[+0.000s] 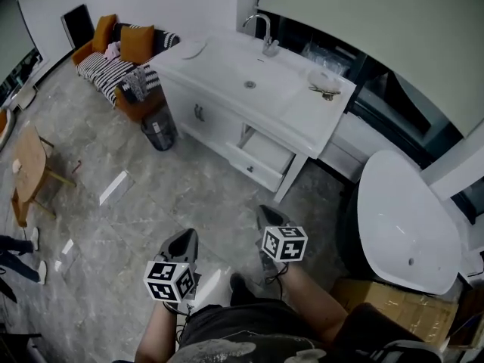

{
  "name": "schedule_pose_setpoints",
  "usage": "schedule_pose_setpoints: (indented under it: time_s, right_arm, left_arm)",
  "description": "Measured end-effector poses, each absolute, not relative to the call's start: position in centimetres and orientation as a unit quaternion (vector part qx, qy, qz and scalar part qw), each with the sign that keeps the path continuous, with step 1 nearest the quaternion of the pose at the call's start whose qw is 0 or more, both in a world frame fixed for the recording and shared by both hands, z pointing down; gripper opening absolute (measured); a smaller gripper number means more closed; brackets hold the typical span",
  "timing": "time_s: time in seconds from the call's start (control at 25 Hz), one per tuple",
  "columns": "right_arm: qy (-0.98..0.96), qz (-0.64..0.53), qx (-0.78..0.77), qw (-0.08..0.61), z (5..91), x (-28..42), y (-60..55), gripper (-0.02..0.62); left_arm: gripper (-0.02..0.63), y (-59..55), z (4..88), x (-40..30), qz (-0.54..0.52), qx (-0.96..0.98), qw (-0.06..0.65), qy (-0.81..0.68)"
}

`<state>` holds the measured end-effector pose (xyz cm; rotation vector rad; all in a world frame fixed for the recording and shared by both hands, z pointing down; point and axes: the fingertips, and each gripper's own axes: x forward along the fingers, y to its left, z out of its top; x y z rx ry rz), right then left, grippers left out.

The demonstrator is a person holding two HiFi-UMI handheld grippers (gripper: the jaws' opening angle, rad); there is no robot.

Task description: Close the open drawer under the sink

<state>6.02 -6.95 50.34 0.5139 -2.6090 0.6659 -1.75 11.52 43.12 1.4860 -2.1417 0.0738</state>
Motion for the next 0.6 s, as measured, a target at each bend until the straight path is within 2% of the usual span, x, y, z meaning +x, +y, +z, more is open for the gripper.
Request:
schedule_pose_setpoints:
  time_s: [0.32,0.6]
  right_arm:
    - [-0.923,0.256,0.195,0.212,51.8,4.7,-9.3,0.026]
    - [-0.914,0.245,0.263,0.188,51.7,3.2,-13.6,0.026]
  left_arm:
    - [0.015,7.2,42.7,-4.9,0.038,0.571,0.271,-0.774]
    - [0.015,1.6,44.7,-7.9,0.051,0.632,0.275,-0.722]
